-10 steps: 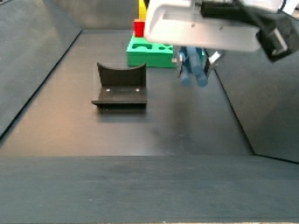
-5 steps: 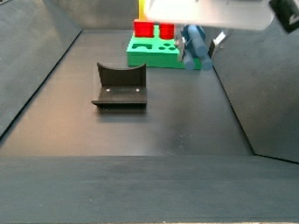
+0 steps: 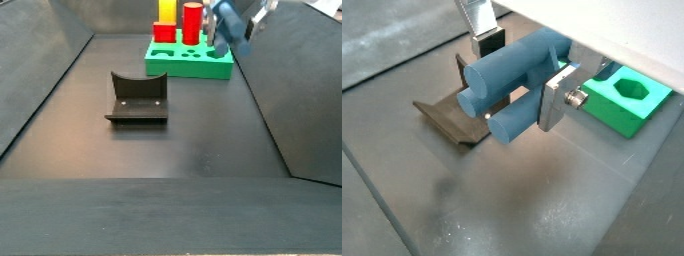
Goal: Pick up the 3 prong object. Move up. Rotate the 3 prong object. Place the 3 prong object on the fixture. Regrasp the 3 prong object. Move to above the board. Insert the 3 prong object.
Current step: Place the 3 prong object on the fixture.
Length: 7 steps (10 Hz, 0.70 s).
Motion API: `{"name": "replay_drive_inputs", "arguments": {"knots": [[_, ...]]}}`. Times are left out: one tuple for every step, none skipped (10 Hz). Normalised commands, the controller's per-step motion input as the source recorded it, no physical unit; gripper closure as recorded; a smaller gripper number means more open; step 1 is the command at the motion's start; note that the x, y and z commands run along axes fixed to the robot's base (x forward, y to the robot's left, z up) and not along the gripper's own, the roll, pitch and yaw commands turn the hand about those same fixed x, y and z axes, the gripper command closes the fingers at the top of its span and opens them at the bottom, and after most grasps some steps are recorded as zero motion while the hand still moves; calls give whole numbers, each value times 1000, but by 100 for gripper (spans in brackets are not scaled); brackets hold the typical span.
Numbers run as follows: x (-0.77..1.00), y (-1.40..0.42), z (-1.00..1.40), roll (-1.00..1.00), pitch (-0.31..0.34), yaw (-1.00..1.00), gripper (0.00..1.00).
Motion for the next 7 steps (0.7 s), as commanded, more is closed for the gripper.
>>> {"name": "replay_drive_inputs", "arguments": {"knots": [[959,-1000,25,-195,164,-194,100],[975,-1000,-29,-169,167,-178,100],[1000,-913,-12,-107,165,-94,100],[1000,-816,-4,-80,159,-53,100],[1000,-703,-8,-51,147,-26,100],[1000,-574,-10,-18,142,-7,100],[1000,-414,-9,19,147,7,100]]}}
